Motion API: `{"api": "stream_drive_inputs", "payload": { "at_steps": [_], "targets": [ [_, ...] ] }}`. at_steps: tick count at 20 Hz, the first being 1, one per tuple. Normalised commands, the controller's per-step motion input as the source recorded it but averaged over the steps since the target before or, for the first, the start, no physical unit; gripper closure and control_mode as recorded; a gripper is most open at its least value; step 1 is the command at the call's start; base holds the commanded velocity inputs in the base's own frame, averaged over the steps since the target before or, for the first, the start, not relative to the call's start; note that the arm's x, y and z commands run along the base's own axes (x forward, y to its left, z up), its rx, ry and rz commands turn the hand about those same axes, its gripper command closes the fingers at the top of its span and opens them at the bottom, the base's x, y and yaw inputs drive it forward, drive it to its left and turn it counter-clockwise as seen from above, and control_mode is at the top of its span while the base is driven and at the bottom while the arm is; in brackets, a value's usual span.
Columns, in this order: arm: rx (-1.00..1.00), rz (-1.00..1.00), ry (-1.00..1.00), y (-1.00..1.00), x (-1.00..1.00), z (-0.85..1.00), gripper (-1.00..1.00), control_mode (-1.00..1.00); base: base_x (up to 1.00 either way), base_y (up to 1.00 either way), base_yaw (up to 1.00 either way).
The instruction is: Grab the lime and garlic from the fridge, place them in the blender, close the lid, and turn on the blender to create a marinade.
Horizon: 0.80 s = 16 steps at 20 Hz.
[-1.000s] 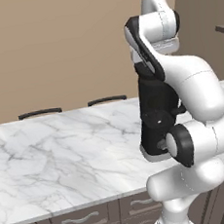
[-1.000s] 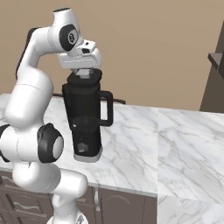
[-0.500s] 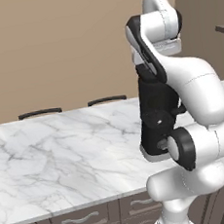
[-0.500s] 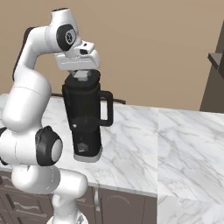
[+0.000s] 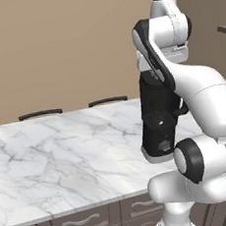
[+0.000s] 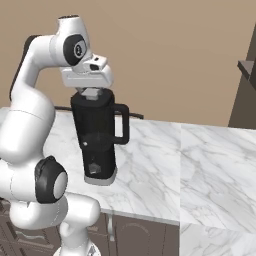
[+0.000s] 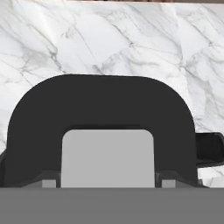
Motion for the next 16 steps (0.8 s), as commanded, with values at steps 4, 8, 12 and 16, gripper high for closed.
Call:
{"api": "stream_drive_inputs", "payload": {
  "at_steps": [4, 8, 12, 16],
  "targets": [
    [0.00, 0.00, 0.00, 0.00, 0.06, -0.25, 1.00, -1.00, 0.00, 0.00, 0.00],
    [0.00, 0.00, 0.00, 0.00, 0.00, -0.15, -1.00, -1.00, 0.00, 0.00, 0.00],
    [0.00, 0.00, -0.02, 0.00, 0.00, 0.07, -1.00, -1.00, 0.00, 0.00, 0.00],
    [0.00, 0.00, -0.09, 0.06, 0.00, 0.39, -1.00, -1.00, 0.00, 0.00, 0.00]
  ]
}}
